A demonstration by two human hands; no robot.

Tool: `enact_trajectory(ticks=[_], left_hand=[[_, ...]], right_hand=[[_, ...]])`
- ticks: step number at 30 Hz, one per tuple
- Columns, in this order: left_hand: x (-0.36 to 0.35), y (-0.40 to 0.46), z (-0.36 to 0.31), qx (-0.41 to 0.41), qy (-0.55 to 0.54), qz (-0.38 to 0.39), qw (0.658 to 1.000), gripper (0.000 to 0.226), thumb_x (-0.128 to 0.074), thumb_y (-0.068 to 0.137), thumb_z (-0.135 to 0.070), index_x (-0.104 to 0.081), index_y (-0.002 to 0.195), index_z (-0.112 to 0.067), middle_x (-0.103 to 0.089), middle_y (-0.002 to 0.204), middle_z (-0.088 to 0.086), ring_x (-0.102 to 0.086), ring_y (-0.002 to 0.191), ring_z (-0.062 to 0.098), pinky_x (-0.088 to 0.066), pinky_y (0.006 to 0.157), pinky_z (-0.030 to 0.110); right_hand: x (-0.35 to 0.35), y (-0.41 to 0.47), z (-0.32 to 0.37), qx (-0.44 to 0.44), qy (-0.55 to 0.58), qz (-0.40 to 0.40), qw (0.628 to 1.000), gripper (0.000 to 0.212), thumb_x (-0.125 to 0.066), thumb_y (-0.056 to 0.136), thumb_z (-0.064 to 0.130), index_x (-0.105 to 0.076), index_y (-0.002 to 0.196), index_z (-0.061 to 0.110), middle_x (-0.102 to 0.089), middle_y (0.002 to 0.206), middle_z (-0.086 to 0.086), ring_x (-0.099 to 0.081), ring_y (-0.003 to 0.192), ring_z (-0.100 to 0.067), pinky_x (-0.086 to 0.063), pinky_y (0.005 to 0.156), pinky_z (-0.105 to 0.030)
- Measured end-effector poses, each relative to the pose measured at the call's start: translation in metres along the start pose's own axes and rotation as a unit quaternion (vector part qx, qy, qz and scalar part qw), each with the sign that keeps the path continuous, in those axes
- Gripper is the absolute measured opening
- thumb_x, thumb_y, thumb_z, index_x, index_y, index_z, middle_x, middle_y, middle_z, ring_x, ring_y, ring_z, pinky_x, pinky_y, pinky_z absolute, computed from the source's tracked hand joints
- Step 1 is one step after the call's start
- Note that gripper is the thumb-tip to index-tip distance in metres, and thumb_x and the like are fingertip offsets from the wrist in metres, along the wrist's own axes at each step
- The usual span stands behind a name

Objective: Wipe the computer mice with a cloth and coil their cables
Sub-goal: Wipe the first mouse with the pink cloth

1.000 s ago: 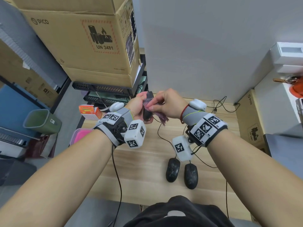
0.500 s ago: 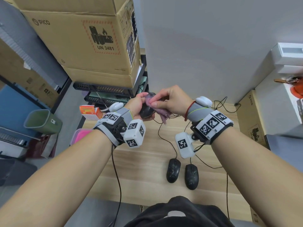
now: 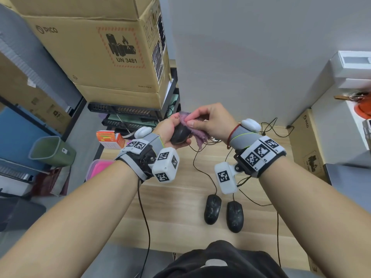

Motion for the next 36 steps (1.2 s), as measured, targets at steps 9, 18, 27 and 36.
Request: enact_trajectory(ticks=[9, 18, 27, 36], left_hand=[[-0.007, 0.002, 0.002, -0.015, 0.005, -0.025, 1.000, 0.034, -0.043, 0.102, -0.021, -0.052, 0.135, -0.018, -0.059, 0.109, 0.015, -0.059, 0.082, 0.031, -0.052, 0.059, 0.035], [-0.012, 0.000, 0.005, 0.001, 0.008, 0.016, 1.000, 0.022, -0.038, 0.103, -0.021, -0.058, 0.112, -0.022, -0.064, 0.072, 0.010, -0.058, 0.054, 0.025, -0.048, 0.048, 0.027], [-0.009, 0.003, -0.006, -0.007, -0.096, -0.079, 0.992, 0.031, -0.041, 0.100, -0.018, -0.054, 0.128, -0.015, -0.061, 0.101, 0.019, -0.062, 0.085, 0.031, -0.055, 0.074, 0.041], [-0.013, -0.002, -0.010, -0.027, -0.074, -0.081, 0.994, 0.041, -0.033, 0.103, -0.015, -0.050, 0.140, -0.015, -0.059, 0.121, 0.019, -0.061, 0.097, 0.032, -0.053, 0.086, 0.043]], right_hand=[[0.000, -0.002, 0.002, -0.002, -0.015, -0.047, 0.999, 0.017, -0.075, 0.083, 0.012, -0.071, 0.078, 0.028, -0.069, 0.063, 0.015, -0.065, 0.061, -0.002, -0.052, 0.062, -0.021], [0.017, 0.010, 0.002, -0.021, -0.044, -0.129, 0.991, 0.007, -0.074, 0.083, 0.011, -0.075, 0.091, 0.010, -0.070, 0.074, 0.002, -0.064, 0.068, -0.009, -0.055, 0.075, -0.031], [-0.015, -0.012, 0.020, 0.064, -0.055, -0.036, 0.996, 0.013, -0.079, 0.078, 0.017, -0.074, 0.080, 0.028, -0.062, 0.075, 0.018, -0.061, 0.075, -0.001, -0.050, 0.078, -0.021], [-0.005, -0.005, 0.011, 0.043, -0.004, -0.118, 0.992, 0.008, -0.077, 0.081, 0.016, -0.071, 0.086, 0.019, -0.068, 0.078, 0.005, -0.061, 0.074, -0.009, -0.055, 0.081, -0.035]])
Point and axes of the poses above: each hand's wrist, its own y-axis towards the middle knuckle, its own x-axis out of the back of the hand, z = x × y, the point moved 3 cm from there along y, towards the middle knuckle
